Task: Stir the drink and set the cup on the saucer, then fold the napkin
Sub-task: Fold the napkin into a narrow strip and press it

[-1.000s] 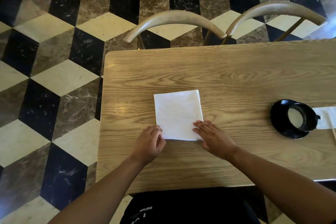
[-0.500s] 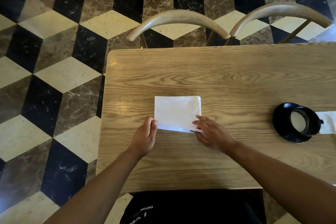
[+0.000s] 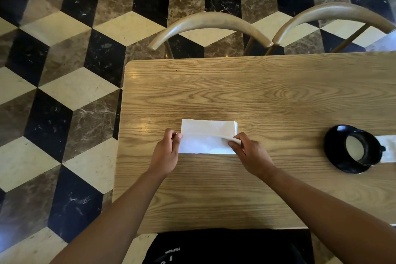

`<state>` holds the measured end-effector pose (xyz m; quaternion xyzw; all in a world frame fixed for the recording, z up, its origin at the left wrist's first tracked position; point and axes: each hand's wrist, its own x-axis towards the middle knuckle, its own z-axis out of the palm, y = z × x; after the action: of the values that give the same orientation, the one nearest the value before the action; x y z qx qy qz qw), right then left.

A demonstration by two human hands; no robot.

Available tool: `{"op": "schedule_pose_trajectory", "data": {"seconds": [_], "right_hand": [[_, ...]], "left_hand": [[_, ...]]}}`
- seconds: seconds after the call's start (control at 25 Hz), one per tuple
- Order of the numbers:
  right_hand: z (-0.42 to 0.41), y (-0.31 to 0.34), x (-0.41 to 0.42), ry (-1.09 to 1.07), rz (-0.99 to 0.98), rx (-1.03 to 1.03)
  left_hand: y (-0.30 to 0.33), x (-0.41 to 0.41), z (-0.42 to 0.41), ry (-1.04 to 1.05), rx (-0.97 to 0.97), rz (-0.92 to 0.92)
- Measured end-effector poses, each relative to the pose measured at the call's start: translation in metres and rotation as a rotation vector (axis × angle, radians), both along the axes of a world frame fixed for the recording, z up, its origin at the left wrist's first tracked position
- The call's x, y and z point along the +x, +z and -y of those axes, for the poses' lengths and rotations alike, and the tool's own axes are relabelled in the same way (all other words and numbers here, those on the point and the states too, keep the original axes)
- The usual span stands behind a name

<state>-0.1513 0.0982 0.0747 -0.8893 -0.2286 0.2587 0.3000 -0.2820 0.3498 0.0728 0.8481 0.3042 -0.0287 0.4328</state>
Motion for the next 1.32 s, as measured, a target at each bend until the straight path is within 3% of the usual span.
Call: {"op": "schedule_pose_trajectory", "data": {"seconds": [0.28, 0.44, 0.84, 1.32], "right_hand": [[-0.018, -0.004, 0.008, -0.295, -0.152, 0.026], [-0.025, -0.007, 0.013, -0.357, -0.150, 0.033], [-0.041, -0.020, 0.029, -0.471, -0.161, -0.064], [-0.052, -0.022, 0.026, -0.661, -0.150, -0.117]], "left_hand": [[-0.010, 0.021, -0.002, 0.148, -0.071, -0.003], [-0.014, 0.027, -0.003, 0.184, -0.140, -0.006], [-0.029, 0.048, -0.008, 0.077, 0.148, 0.008], [-0.041, 0.053, -0.005, 0.101, 0.219, -0.048]]}}
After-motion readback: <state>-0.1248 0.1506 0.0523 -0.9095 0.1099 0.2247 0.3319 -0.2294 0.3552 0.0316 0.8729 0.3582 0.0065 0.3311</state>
